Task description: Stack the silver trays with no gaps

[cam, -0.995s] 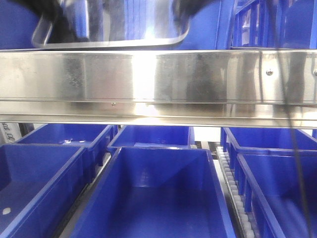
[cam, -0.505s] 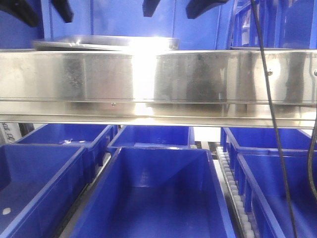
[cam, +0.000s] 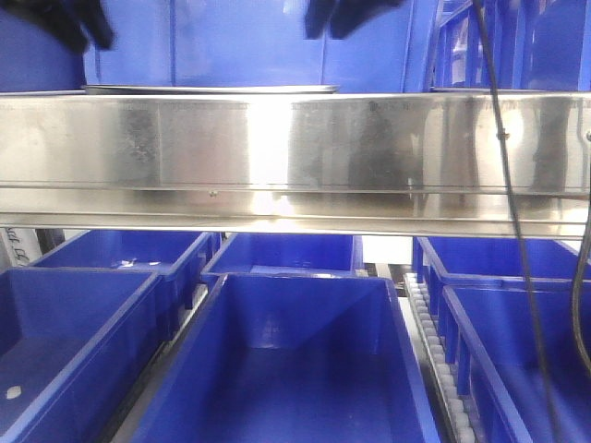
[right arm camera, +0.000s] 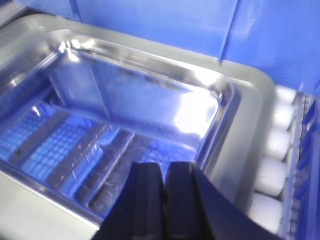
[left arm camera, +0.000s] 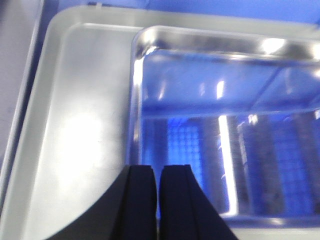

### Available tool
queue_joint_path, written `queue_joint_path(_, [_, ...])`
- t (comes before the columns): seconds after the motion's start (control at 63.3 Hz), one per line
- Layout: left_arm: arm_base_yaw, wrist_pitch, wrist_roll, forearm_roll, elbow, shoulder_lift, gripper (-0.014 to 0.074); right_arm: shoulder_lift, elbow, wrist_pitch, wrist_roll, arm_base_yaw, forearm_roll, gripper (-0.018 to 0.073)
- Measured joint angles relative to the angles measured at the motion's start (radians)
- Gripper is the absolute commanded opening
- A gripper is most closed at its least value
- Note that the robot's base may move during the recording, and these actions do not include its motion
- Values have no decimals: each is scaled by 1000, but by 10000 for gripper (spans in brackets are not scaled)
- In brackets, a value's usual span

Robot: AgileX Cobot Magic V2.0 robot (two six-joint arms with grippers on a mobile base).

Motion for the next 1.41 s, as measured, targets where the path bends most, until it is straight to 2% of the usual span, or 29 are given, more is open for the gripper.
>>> queue_joint_path(0.142, [-20,-27,59,-3,0,-82,11,-45,0,0,0,0,-38,-71])
queue_joint_path(0.411, [-139,-120,137,23,4,-257,11,-59,0,-2,0,0,-54,-71])
queue_joint_path(0.553, [-167,-211,149,32,94,-351,11,-59,0,-4,0,0,-54,-71])
queue_joint_path(0.726, [-166,-323,156,38,258,-470,11,-59,0,-4,0,0,-54,-71])
queue_joint_path(0.821, [-166,-347,156,40,345,-552,11,-59,0,-4,0,0,-54,-71])
queue_joint_path(1.042, [-157,-348,156,79,498,-751,11,-59,0,-4,0,0,-54,-71])
queue_joint_path(1.184, [-145,-240,156,98,544,-840,11,-59,0,-4,0,0,-54,-71])
queue_joint_path(1.405, [-145,-210,156,223,549,-868,11,-59,0,-4,0,0,-54,-71])
